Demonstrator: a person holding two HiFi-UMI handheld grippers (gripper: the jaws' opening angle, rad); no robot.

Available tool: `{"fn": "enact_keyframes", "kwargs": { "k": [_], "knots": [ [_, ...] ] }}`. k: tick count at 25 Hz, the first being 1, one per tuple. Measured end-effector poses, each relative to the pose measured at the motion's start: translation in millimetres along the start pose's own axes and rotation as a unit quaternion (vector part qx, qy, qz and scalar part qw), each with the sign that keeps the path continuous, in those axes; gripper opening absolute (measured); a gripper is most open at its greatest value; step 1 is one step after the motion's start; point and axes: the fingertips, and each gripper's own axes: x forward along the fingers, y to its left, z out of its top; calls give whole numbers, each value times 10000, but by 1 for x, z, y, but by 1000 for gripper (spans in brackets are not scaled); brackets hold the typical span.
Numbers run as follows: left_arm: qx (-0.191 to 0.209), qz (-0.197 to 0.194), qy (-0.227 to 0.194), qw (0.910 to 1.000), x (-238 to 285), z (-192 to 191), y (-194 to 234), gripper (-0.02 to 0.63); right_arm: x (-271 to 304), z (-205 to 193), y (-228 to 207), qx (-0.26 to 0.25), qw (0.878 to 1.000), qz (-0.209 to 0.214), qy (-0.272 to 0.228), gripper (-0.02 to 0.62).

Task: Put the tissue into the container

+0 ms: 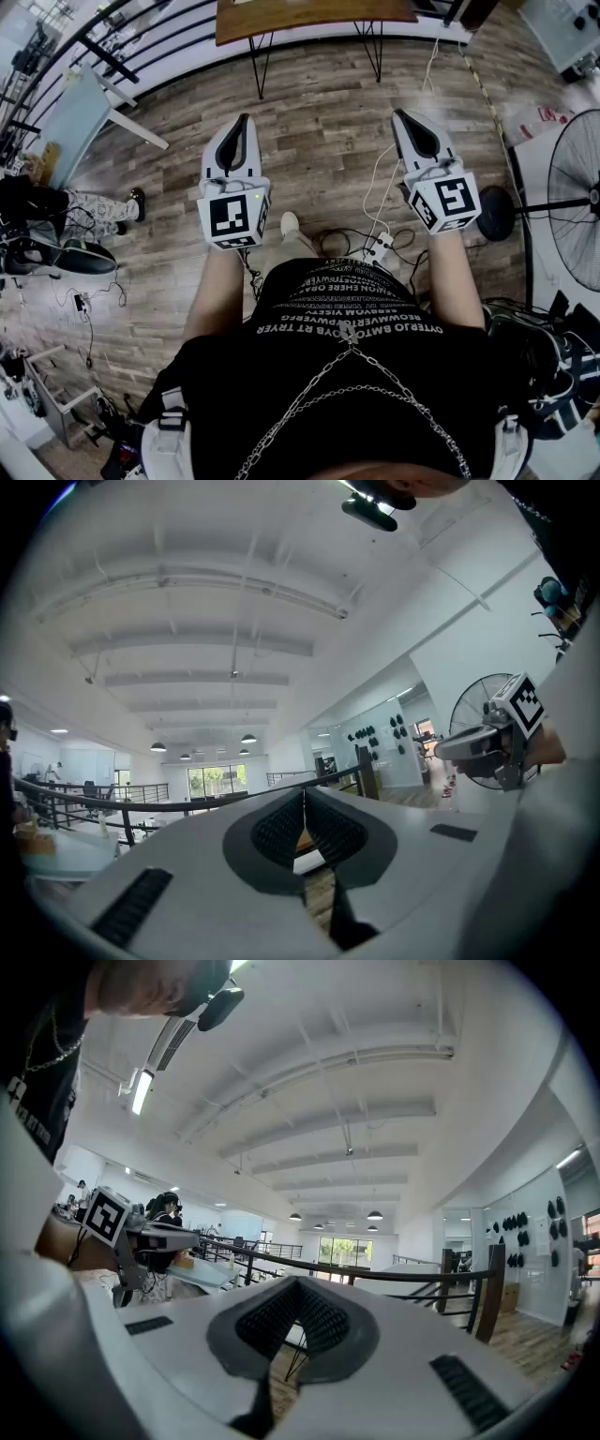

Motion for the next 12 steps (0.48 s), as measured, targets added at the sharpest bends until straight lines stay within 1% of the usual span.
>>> {"fn": "enact_keyframes", "kwargs": {
  "k": [4, 7, 9, 12],
  "knots": [
    [52, -110, 42, 9999, 9, 1, -10, 29, 0, -7, -10, 111, 9999, -47, 93, 2],
    [75, -178, 108, 9998, 14, -3, -11, 29, 4, -11, -11, 233, 9997, 1, 85, 3],
    [93, -198, 147, 9997, 22, -7, -7, 29, 14, -13, -12, 319, 9995, 71, 45, 3],
    [88, -229, 215, 9995, 46, -18, 10, 29, 40, -16, -16, 320, 9994, 92, 66, 3]
  ]
}}
